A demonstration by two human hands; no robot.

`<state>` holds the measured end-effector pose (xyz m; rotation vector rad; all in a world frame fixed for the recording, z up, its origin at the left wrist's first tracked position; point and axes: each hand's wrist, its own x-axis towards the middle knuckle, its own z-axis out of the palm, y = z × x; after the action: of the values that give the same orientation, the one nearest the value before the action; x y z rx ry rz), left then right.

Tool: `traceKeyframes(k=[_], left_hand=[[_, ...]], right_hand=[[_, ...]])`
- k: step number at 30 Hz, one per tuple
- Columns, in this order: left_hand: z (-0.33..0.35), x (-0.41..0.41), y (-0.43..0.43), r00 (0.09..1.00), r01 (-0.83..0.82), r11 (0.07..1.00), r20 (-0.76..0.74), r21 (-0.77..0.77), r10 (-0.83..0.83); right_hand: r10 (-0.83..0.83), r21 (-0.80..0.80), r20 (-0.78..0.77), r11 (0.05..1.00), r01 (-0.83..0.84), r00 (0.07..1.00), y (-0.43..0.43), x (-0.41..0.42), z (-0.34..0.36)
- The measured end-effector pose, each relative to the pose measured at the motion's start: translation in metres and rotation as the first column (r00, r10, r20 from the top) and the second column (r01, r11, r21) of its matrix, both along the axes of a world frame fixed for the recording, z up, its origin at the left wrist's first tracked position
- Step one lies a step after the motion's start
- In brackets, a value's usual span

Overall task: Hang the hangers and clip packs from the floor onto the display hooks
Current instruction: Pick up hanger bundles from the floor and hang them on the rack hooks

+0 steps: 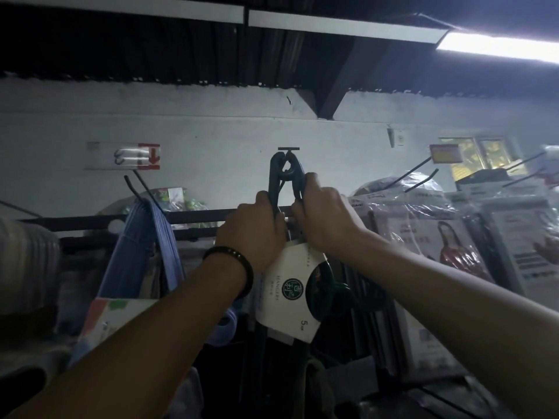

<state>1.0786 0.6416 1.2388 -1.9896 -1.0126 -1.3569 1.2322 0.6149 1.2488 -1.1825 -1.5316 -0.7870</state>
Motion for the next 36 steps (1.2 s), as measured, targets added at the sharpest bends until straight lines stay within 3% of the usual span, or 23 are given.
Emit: traceKeyframes(k=[5,10,14,18,23,30,33,36], left_hand=[[-0.019,0.001,0.014,1.0,-0.016,0.999,-0.01,-0.039,0.016],[-0.061,-0.006,0.028,0.96,-0.168,0.985,-0.223,0.03,0.171],[-0.083,-0.014,0.037,0.916,-0.251,0.964,-0.342,-0.089,0.207],[-0.084,-0.019,0.039,0.922,-0.235,0.963,-0.346,-0.135,0.176],[-0.079,-0.023,0.023,0.912,-0.261,0.958,-0.356,-0.122,0.203],[-0.104,-0.075,-0.058,0.904,-0.409,0.901,-0.202,-0.146,0.377],[-0.13,-0.118,-0.109,0.924,-0.365,0.928,-0.152,-0.071,0.352],[-0.179,-0.174,-0.163,0.951,-0.307,0.925,-0.097,-0.223,0.293]], right_hand=[[0.031,-0.109,-0.042,0.993,-0.035,0.999,0.024,-0.002,0.006],[0.007,-0.33,-0.094,0.943,-0.037,0.996,0.057,-0.007,0.006],[-0.009,-0.416,-0.148,0.908,-0.054,0.989,0.08,-0.014,0.004],[0.031,-0.448,-0.185,0.887,-0.112,0.982,0.088,-0.011,0.002],[0.085,-0.406,-0.125,0.905,-0.13,0.988,0.078,0.004,-0.016],[-0.043,-0.249,0.102,0.966,0.068,0.994,0.006,-0.008,-0.052],[0.074,-0.13,0.159,0.99,-0.053,0.984,-0.04,-0.04,-0.079],[0.28,-0.168,0.219,0.955,-0.246,0.935,-0.089,-0.087,-0.124]])
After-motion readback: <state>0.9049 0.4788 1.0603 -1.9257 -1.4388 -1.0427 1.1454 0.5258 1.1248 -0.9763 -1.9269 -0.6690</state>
